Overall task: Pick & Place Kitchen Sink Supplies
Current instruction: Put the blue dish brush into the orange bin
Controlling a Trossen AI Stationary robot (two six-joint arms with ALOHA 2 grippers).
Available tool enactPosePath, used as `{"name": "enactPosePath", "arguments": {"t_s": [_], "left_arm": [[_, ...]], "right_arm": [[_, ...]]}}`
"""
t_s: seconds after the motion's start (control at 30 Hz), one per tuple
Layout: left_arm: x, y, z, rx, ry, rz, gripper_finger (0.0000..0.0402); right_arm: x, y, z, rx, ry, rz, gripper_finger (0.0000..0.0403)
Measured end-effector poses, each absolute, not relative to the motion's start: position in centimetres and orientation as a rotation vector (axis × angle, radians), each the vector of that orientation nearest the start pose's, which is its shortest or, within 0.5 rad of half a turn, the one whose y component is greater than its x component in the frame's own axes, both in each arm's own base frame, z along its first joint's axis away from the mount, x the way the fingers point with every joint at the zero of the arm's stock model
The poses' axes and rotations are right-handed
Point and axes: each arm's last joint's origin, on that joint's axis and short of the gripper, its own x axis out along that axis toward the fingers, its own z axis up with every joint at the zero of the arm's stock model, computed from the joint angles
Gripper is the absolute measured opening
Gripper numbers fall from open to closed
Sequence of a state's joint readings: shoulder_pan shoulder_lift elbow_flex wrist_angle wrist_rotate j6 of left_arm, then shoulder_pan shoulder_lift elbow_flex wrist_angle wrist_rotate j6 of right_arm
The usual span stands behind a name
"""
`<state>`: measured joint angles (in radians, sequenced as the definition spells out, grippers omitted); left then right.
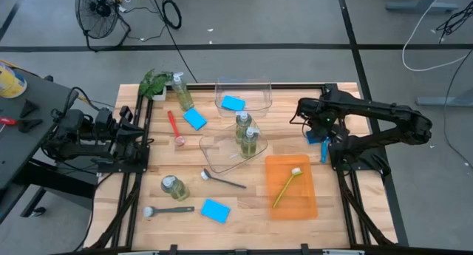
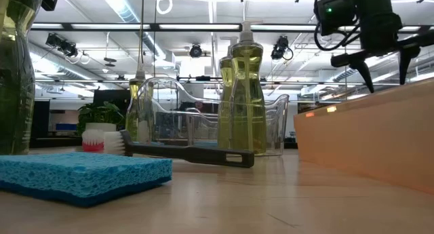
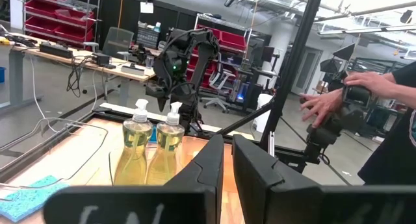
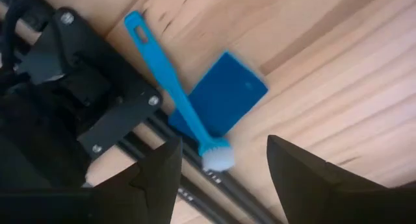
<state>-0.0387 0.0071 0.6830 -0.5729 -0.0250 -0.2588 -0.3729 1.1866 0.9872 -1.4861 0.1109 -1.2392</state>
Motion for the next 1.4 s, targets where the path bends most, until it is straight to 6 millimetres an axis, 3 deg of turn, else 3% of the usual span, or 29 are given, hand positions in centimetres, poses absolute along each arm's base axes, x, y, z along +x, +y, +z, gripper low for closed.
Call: {"name": "enactPosePath", "arguments": {"t_s": [0.17,0.63,0.87,1.17,1.4], "left_arm": [[0.6,0.1,31.5,-0.262,-0.101,-0.027,0.0037],[0.6,0.0,31.5,-0.262,-0.100,-0.027,0.0037],[0.6,0.1,31.5,-0.262,-0.101,-0.027,0.0037],[0.6,0.1,31.5,-0.262,-0.100,-0.027,0.0037],[0.6,0.1,31.5,-0.262,-0.101,-0.027,0.0037]], "right_arm": [[14.5,-6.1,25.3,-0.690,1.655,0.753,0.0224],[13.5,-5.7,20.3,-0.750,1.684,0.884,0.0224],[13.9,-6.2,20.1,-0.775,1.697,0.875,0.0224],[14.0,-7.4,19.3,-0.610,1.780,0.771,0.0224],[14.1,-8.1,18.9,-0.675,1.753,0.881,0.0224]]}}
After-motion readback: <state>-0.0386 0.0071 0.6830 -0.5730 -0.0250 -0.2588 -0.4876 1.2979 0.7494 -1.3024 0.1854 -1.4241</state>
